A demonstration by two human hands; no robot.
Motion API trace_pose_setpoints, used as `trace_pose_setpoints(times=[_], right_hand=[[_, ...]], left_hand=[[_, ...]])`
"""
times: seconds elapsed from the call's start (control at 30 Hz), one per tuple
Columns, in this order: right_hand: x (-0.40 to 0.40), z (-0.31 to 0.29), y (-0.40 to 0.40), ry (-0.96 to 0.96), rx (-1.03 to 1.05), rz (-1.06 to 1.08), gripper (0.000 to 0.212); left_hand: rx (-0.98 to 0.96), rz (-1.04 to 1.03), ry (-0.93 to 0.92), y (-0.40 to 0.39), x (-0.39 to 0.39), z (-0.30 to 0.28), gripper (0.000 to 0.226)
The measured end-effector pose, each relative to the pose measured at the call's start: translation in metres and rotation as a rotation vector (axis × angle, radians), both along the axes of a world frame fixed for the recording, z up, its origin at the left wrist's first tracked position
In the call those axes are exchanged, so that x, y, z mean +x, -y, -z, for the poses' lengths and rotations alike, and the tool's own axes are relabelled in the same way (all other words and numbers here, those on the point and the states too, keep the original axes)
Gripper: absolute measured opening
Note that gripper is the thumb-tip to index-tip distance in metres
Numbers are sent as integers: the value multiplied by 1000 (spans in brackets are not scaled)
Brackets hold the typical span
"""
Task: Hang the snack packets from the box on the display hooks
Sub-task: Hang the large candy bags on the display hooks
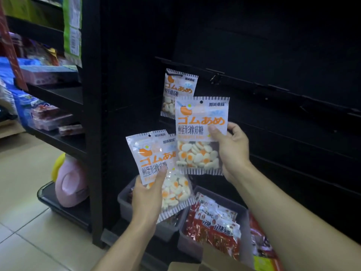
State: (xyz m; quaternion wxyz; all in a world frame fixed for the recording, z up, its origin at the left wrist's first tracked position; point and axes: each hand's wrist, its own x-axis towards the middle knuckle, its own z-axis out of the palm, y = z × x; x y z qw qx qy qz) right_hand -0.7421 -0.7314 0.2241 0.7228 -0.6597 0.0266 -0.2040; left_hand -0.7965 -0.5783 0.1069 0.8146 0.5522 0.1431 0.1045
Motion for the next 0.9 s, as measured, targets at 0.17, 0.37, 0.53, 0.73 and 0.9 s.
trace_pose_setpoints(times=[0.17, 0.37, 0.53, 0.73, 0.9], right_hand=[[16, -24, -6, 25, -32, 56, 21], [56, -30, -37, -53, -111, 7, 19], [93, -39, -80, -47, -86, -34, 17], [114, -42, -108, -35, -15, 21, 18], [110, -40, -109, -19, 34, 81, 19]], left_hand=[[6, 23, 8, -1, 1, 7, 18], [32, -83, -65, -7, 6, 11, 20], [45, -130, -62, -15, 6, 12, 23], [-9, -84, -50, -20, 2, 7, 22], [-8, -85, -55, -19, 0, 6, 24]])
